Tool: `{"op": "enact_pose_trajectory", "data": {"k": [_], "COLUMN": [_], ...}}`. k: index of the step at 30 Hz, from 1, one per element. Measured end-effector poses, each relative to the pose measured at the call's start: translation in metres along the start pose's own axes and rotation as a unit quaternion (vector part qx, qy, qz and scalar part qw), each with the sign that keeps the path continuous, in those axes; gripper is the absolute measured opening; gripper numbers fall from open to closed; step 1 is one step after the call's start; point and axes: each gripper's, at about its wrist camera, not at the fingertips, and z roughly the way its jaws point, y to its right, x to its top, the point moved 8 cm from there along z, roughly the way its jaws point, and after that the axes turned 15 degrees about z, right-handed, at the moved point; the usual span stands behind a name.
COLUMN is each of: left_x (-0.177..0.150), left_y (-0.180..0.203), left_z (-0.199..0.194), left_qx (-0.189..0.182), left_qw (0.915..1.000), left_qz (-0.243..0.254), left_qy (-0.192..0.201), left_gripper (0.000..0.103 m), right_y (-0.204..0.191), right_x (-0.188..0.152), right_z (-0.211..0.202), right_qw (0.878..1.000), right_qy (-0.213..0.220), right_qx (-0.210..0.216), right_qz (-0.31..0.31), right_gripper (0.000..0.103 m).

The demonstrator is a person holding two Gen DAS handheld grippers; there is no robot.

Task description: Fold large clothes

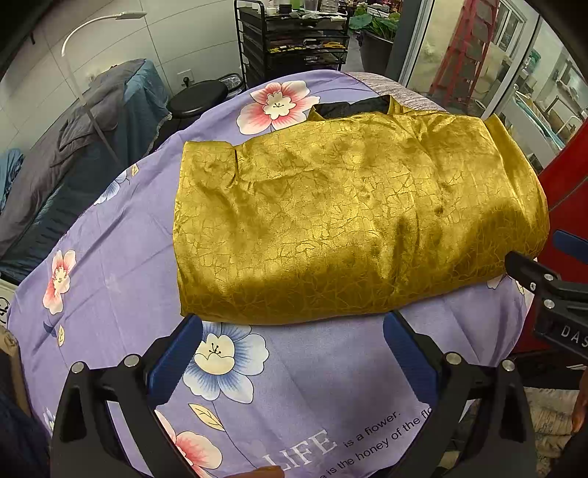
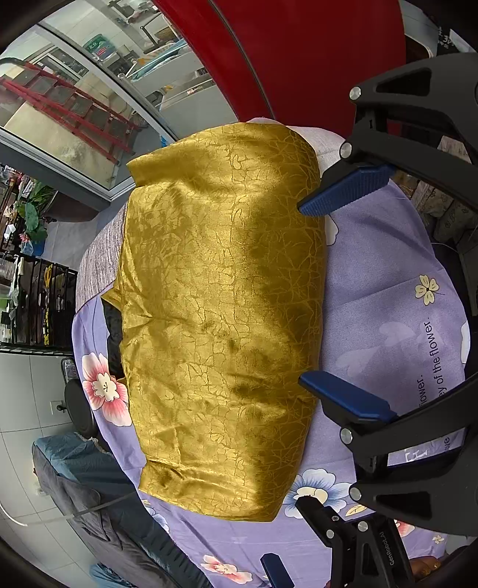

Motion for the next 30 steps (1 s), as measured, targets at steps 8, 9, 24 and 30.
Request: {"op": "enact_pose_trajectory", "data": {"k": [8, 9, 24, 30], "left_x": [-0.001, -0.001, 0.002, 0.005], "left_y": [0.000, 0.000, -0.006, -0.001], "left_z": [0.000, 0.000, -0.010, -0.013], "left_qx": [0.000, 0.000, 0.009, 0.023], "left_qw": [1.0000, 1.0000, 0.9992, 0.9989], "left_qz": [0.000, 0.000, -0.018, -0.007], "left_qy": [0.000, -0.001, 0.034, 0.041], "left_gripper": [0.097, 0.097, 0.097, 0.097], "right_y": [0.000, 0.000, 0.000, 0.000], "right_x": [-0.001, -0.001, 0.000, 0.000], "right_z": [0.000, 0.001, 0.001, 0.001], "right_qw": [1.000, 1.000, 1.000, 1.000], "right_qy": [-0.001, -0.001, 0.002, 0.002], "right_qx": [0.000, 0.001, 0.001, 0.000], "right_qz": [-0.001, -0.001, 0.001, 0.002], "right_gripper": [0.085, 0.085, 0.085, 0.085]}}
